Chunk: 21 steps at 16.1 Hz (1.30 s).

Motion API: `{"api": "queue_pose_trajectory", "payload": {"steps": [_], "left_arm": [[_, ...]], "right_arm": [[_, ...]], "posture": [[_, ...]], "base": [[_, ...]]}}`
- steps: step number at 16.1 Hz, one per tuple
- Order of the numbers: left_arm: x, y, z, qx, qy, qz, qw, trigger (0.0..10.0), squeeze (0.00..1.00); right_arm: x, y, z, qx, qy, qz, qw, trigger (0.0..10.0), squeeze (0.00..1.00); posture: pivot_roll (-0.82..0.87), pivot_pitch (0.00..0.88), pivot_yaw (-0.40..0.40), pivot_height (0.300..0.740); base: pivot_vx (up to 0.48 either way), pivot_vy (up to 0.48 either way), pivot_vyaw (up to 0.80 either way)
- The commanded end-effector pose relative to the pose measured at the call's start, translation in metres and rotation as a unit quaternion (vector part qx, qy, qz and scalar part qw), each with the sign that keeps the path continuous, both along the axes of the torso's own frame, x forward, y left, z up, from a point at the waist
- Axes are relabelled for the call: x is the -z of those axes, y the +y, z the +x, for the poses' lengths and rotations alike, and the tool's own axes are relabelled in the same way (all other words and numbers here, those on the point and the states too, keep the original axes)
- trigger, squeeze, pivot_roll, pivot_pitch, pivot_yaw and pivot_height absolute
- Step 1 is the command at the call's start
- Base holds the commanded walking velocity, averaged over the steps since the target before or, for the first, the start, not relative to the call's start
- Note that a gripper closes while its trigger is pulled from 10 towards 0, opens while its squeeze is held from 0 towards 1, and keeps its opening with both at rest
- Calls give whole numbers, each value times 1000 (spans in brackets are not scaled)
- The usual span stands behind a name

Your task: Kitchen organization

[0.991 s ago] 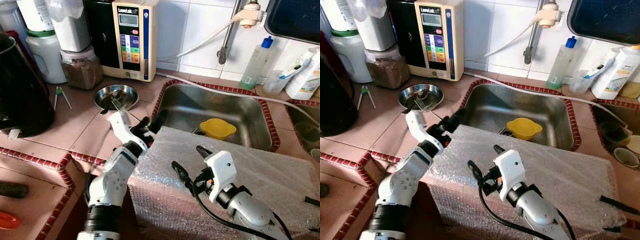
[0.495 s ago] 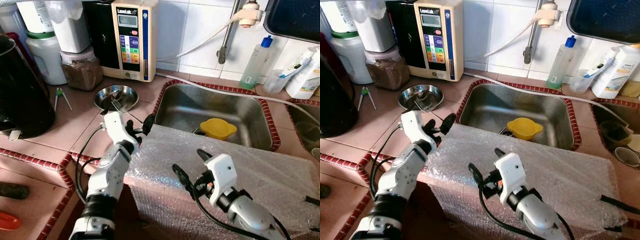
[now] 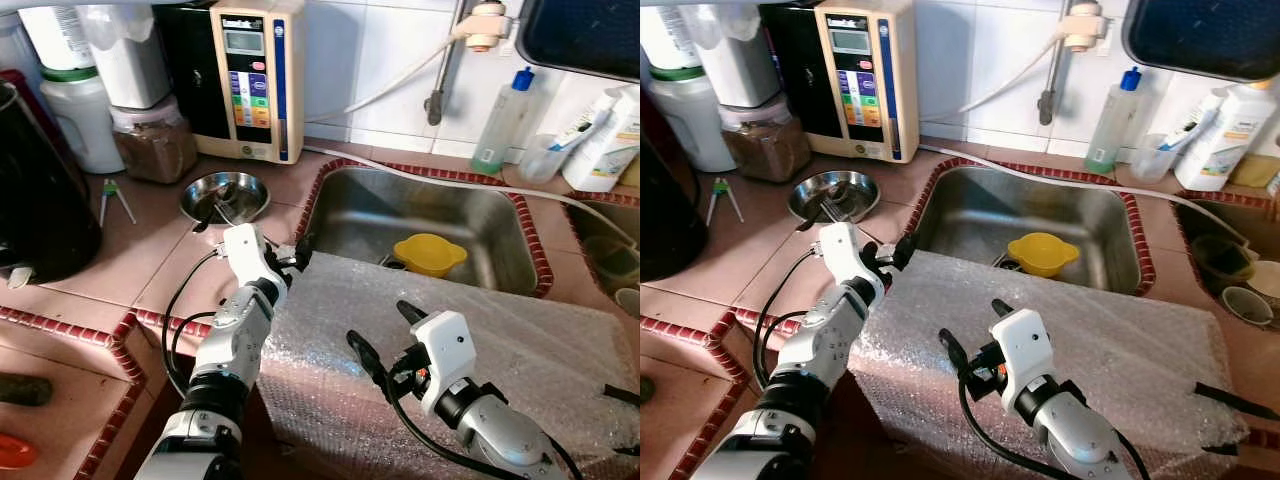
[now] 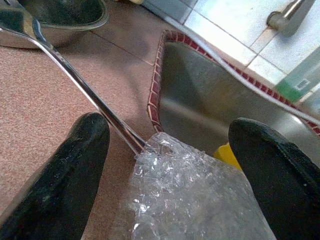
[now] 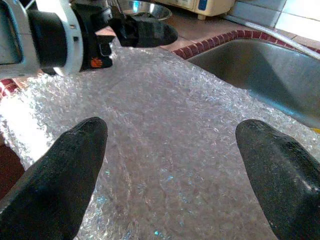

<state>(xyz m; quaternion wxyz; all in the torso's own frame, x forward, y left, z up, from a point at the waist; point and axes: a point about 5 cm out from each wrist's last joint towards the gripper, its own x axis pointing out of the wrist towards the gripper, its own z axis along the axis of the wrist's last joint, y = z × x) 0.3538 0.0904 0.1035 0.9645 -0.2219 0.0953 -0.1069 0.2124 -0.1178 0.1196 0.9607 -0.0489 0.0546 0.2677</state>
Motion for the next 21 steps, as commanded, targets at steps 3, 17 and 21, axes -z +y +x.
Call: {"api": "queue_pose_trajectory", "payload": {"steps": [3, 17, 21], "left_arm": [[-7, 0, 7, -23, -15, 26, 999, 10000, 0], [-8, 8, 18, -78, -6, 90, 993, 10000, 0], [-7, 11, 20, -96, 9, 110, 989, 10000, 0]], "right_arm": [[-5, 0, -3, 1, -7, 2, 1000, 10000, 0], [-20, 4, -3, -4, -41, 32, 999, 10000, 0], [-19, 4, -2, -4, -39, 28, 999, 10000, 0]], "posture": [[-70, 29, 33, 740], [-77, 32, 42, 740], [-75, 31, 42, 740]], "base": [[0, 0, 0], [0, 0, 0], [0, 0, 0]]}}
